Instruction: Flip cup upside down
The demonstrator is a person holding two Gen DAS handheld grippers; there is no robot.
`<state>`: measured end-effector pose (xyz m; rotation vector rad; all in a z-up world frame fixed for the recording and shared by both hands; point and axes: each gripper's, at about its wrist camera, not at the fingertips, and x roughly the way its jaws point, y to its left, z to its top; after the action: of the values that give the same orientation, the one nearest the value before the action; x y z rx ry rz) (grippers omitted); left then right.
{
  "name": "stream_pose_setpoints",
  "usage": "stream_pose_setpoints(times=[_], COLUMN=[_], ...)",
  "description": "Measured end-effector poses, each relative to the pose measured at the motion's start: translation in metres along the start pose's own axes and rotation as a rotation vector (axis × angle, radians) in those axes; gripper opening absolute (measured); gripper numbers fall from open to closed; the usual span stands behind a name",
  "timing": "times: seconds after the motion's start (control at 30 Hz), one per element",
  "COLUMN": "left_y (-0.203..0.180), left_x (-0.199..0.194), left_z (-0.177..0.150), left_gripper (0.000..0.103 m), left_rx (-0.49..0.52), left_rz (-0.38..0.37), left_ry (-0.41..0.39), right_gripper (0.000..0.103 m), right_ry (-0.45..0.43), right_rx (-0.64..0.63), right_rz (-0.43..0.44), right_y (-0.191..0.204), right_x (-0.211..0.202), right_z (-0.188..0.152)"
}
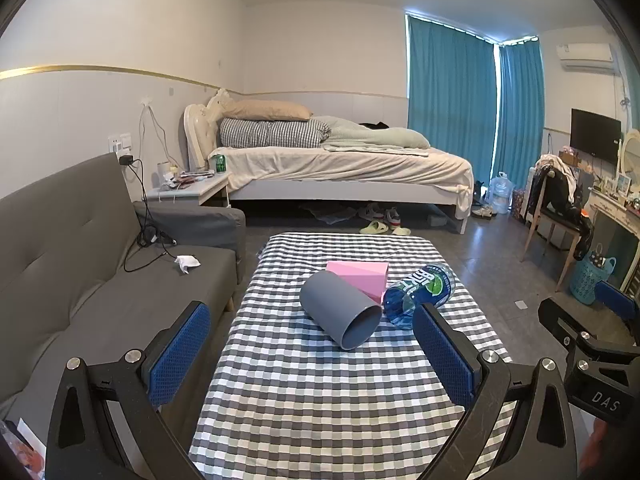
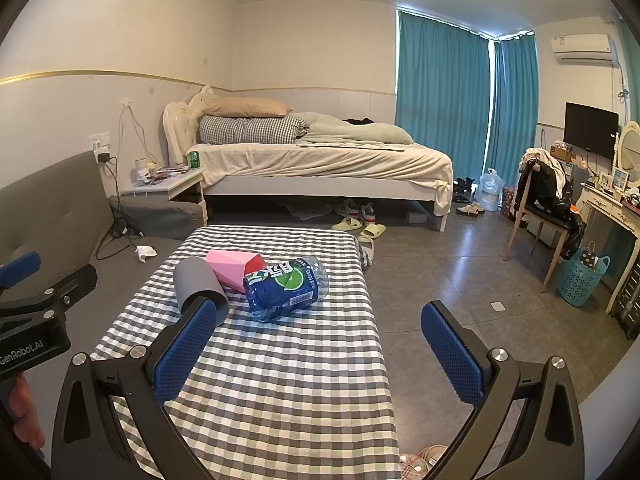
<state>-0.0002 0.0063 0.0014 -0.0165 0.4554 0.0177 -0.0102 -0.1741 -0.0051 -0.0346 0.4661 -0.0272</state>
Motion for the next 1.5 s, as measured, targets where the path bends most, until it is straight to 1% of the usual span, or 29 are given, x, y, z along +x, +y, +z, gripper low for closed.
stream_pose_setpoints(times=[0.9,0.93,1.5], left_y=[-0.0077,-0.0020,-0.0036], left_x=[-0.0055,-0.0012,0.0022], left_z=[0.0010,0.0008,0.0010], left_gripper=[0.103,0.103,0.103], left_rx=[0.009,0.004,0.011], left_rz=[0.005,0.003,0.003], left_ry=[0.008,0.011,0.025], right_gripper=[0.103,0.103,0.103], right_ry=[0.008,0.009,0.027], right_rx=[0.002,0.003,0.012], right_rz=[0.005,0.006,0.010], right_y=[-0.0017,-0.0019,-0.0021], right_x=[-0.0004,-0.0005,0.0020], right_z=[-0.0009,-0.0010,-0.0013])
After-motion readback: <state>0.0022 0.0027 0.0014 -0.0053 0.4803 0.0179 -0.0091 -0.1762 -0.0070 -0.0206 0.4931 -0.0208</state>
